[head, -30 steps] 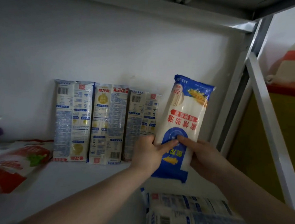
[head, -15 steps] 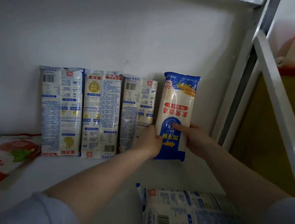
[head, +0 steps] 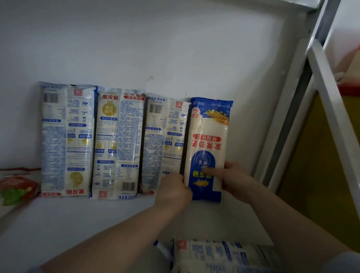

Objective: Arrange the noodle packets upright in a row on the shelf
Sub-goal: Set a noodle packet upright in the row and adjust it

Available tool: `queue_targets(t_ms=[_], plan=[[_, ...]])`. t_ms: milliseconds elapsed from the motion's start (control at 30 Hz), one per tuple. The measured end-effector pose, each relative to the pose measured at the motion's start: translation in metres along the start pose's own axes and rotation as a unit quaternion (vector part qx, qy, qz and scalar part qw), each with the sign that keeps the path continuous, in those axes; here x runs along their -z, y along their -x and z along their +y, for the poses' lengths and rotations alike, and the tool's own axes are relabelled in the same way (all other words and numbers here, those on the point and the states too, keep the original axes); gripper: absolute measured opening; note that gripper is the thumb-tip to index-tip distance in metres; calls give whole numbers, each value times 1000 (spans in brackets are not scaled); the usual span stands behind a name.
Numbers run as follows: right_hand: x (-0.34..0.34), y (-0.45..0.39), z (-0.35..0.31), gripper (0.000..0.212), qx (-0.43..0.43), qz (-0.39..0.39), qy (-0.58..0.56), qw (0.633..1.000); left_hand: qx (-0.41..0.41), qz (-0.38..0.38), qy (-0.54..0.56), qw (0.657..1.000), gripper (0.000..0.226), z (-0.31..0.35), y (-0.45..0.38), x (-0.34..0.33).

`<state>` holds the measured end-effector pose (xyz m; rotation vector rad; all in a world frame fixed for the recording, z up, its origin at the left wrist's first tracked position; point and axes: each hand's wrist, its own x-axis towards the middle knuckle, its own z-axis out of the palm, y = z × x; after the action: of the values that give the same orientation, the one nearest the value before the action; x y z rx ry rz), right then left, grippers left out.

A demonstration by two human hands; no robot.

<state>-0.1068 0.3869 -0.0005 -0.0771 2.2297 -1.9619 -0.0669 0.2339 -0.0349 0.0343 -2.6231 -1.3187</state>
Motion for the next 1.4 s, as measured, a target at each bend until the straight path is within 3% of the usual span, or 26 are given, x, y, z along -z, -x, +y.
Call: queue_targets(t_ms=[100, 200, 300, 433, 567, 733, 1033, 1233, 1333, 1400], plan=[[9, 8, 11, 46, -53, -47, 39, 997, -7, -1, -5, 1000, 16, -7, 3, 2], [11, 8, 14, 43, -45, -42, 29, 998, -11, 7, 7, 1000, 15, -7, 5, 3], [5, 5, 11, 43, -30, -41, 26, 998, -13, 21, -5, 1000, 40, -9, 7, 6], [-1, 0, 14, 46, -30, -37, -5, 999, -15, 42, -23, 999, 48, -13, 6, 9], [-1, 0, 17, 49, -29, -31, -11, 999, -13, 48, -18, 999, 47, -14, 6, 11], [-2, 2, 17, 49, -33, -28, -6, 999, 18, 41, -7, 999, 22, -13, 3, 16], [-2, 4, 15, 48, -38, -19, 31, 999, 32, 32, -41, 998, 23, -14, -3, 18], [-3, 16, 5, 45, -35, 35, 182, 982, 23, 13, -132, 991, 24, -6, 2, 26], [4, 33, -6, 44, -40, 24, 337, 940, -26, -5, -165, 986, 25, 4, 17, 35], [11, 48, -12, 52, -54, 7, 431, 901, -70, -60, -148, 985, 28, 16, 33, 39]])
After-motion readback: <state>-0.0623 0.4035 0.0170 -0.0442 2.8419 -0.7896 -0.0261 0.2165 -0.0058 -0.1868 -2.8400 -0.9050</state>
